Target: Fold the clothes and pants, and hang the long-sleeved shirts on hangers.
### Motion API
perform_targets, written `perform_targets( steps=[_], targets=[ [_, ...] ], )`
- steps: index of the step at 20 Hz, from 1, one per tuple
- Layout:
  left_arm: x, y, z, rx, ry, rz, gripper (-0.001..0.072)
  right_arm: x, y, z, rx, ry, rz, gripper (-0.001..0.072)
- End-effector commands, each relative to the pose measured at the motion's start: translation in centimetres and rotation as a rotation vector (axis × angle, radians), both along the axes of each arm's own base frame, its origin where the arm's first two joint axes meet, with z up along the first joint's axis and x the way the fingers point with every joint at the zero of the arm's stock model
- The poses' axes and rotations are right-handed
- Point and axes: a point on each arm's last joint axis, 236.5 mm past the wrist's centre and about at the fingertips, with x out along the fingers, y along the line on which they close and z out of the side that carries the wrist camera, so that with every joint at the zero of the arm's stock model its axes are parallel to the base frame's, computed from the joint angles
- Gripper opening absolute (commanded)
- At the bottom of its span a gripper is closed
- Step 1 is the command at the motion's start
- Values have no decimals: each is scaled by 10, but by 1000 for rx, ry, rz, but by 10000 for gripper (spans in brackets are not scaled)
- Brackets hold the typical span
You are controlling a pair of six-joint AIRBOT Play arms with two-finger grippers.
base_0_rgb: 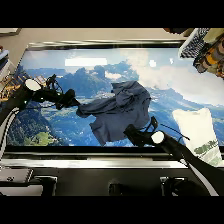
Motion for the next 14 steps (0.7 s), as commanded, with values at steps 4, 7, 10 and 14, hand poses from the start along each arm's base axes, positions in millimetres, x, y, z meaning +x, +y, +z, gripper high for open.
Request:
perform_targets(
  steps=[4,7,10,14],
  targets=[
    [1,1,1,-4,-1,4,16,20,-4,8,-2,-72,-49,34],
    [10,9,27,-79,-40,52,15,50,3,76,30,-285,6,30],
    [30,41,99,-175,-180,142,15,95,-42,210,40,-596,-48,29],
    [23,107,224,-189,-446,251,15,90,-153,416,-102,-1017,-226,29]
  ],
)
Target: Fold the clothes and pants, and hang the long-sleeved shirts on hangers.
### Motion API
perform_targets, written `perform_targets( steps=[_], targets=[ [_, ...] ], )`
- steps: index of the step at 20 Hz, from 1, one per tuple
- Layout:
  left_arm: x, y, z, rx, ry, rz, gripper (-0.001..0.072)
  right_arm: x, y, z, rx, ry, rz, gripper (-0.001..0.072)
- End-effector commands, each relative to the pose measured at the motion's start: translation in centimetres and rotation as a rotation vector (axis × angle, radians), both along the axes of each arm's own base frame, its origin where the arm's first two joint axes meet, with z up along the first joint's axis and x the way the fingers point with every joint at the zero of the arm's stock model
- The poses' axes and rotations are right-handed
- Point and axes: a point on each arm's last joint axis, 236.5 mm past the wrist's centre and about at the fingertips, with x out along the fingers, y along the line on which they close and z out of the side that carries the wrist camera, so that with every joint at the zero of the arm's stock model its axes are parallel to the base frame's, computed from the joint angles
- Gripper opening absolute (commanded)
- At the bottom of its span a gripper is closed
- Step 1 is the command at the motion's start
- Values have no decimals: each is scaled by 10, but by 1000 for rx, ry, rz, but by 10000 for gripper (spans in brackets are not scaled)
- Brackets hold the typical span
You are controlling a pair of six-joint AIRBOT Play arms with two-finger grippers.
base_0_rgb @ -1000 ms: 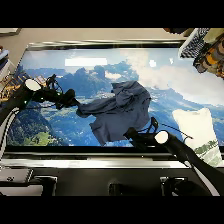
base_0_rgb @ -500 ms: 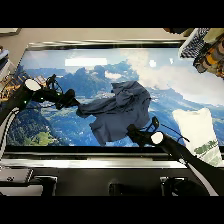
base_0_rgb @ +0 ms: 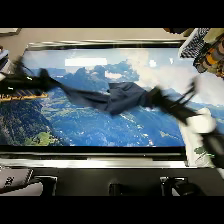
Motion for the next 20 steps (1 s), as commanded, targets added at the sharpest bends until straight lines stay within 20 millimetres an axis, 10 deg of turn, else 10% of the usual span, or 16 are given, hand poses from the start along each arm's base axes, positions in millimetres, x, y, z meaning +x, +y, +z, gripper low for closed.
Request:
perform_targets(
  steps=[1,5,11,15,20],
  targets=[
    [-22,47,103,-5,-207,97,15,-40,-83,165,-125,-320,-164,29],
    [-94,56,173,62,-335,132,15,-124,-92,282,-295,-539,-206,30],
    [-179,23,250,166,-595,147,15,-191,-63,349,-335,-713,-174,30],
    [-186,30,295,163,-767,255,15,-158,-65,314,-319,-552,-117,30],
    [-156,44,280,122,-727,285,15,-48,-84,194,-279,-104,31,31]
  ],
)
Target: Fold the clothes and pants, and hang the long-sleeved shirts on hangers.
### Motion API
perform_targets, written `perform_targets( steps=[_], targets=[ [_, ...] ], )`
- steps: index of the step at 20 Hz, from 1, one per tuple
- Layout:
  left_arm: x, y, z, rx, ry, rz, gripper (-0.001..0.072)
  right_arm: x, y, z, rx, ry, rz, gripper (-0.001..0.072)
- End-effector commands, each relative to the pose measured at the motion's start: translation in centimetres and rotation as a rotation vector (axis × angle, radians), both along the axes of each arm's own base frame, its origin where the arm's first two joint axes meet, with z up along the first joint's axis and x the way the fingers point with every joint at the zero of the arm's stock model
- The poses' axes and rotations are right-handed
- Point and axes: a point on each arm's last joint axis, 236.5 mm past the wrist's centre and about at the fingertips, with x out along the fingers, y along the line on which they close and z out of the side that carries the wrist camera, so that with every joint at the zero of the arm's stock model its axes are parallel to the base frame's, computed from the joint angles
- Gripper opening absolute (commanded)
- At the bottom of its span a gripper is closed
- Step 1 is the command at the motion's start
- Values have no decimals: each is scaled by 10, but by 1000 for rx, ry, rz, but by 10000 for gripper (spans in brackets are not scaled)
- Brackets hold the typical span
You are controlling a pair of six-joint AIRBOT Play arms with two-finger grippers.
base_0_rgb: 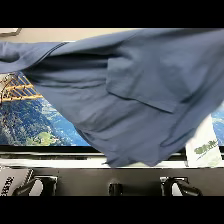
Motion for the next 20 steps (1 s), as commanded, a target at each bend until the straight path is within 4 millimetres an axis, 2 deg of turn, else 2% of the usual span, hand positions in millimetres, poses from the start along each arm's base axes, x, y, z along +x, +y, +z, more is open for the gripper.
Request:
perform_targets(
  steps=[1,3,5,9,11,13,16,18,19,20],
  targets=[
    [26,7,-16,-52,26,0,15,73,-11,-97,23,339,79,31],
    [53,-5,-53,-57,99,-65,15,124,-12,-156,43,480,124,31],
    [84,-27,-101,-75,197,-142,15,171,5,-221,63,601,183,31],
    [163,-77,-224,-111,414,-216,15,259,46,-344,78,677,194,31],
    [202,-95,-278,-153,476,-180,15,289,57,-388,149,696,135,31],
    [229,-110,-325,-212,532,-142,15,308,61,-420,209,711,74,32],
    [247,-128,-376,-297,631,-137,15,319,64,-443,297,738,31,38],
    [251,-135,-398,-311,677,-148,19,317,65,-445,295,748,38,175],
    [252,-136,-404,-313,695,-156,67,313,63,-443,297,761,46,279],
    [250,-134,-406,-315,708,-169,206,305,60,-439,289,783,65,385]
  ],
)
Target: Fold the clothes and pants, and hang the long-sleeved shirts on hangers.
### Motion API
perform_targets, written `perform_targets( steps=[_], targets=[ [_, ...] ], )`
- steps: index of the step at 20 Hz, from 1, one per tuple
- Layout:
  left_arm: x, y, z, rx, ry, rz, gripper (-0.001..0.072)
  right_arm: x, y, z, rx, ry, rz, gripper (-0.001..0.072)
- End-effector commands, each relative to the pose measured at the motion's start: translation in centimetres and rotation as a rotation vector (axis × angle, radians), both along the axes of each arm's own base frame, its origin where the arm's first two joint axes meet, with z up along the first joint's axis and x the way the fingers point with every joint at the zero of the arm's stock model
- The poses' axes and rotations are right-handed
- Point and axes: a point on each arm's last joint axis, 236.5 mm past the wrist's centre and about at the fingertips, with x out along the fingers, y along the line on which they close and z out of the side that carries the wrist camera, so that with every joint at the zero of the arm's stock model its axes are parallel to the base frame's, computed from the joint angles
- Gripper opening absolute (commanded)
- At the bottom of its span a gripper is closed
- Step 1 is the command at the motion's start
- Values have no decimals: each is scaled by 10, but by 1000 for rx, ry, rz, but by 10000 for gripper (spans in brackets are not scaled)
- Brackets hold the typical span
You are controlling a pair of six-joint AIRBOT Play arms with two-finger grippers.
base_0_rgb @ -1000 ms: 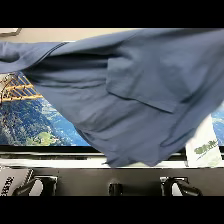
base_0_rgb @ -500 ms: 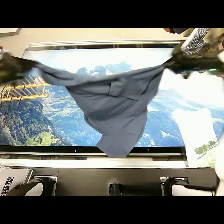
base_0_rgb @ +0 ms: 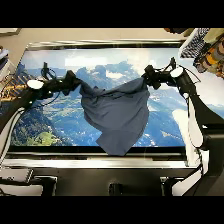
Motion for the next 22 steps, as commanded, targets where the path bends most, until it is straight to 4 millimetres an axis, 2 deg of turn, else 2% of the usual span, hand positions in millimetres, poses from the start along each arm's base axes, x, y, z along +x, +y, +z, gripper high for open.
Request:
perform_targets(
  steps=[1,2,4,6,8,9,10,12,16,17,19,22],
  targets=[
    [3,-1,-25,-33,65,-16,374,-14,-9,1,20,55,29,425],
    [0,7,-21,-39,69,-27,470,-27,-20,8,14,77,70,430],
    [-8,33,-4,-29,45,-74,471,-64,-58,25,-27,107,190,498],
    [-26,61,18,-1,1,-151,470,-101,-98,43,-62,129,272,497],
    [-51,87,30,44,15,-209,470,-138,-125,50,-81,161,314,493],
    [-65,100,31,82,33,-234,470,-155,-129,46,-85,176,328,486],
    [-76,109,30,116,54,-255,470,-173,-126,37,-76,194,339,486],
    [-95,118,25,145,91,-275,470,-214,-102,6,-32,238,362,486],
    [-127,112,10,116,151,-281,470,-289,-44,-65,105,333,335,485],
    [-135,110,4,109,169,-281,470,-304,-29,-78,129,352,336,485],
    [-150,106,-8,91,208,-285,470,-324,-2,-98,156,370,351,480],
    [-165,101,-20,73,246,-288,470,-324,18,-111,102,356,363,479]
  ],
)
